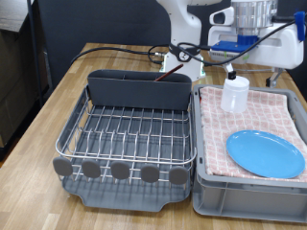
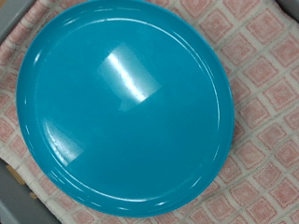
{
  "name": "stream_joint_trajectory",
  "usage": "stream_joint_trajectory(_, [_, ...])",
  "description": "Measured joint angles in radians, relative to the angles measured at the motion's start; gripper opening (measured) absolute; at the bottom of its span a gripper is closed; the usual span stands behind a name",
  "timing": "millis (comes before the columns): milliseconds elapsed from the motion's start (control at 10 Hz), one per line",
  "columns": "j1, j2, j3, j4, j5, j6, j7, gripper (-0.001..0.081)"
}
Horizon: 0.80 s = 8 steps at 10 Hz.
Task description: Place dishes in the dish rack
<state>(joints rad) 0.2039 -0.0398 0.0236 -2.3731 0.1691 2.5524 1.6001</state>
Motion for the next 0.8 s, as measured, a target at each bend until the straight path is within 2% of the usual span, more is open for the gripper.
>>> stream_joint_trajectory(200, [0.0, 0.043, -0.002, -0.033, 0.134, 0.108, -0.155, 0.0803])
stream_joint_trajectory(300, [0.0, 0.043, -0.002, -0.03, 0.121, 0.095, -0.138, 0.0803])
stream_joint_trajectory(400, [0.0, 0.043, -0.001, -0.03, 0.149, 0.093, -0.157, 0.0803])
stream_joint_trajectory(800, [-0.001, 0.063, 0.0, -0.06, 0.356, 0.126, -0.367, 0.0803])
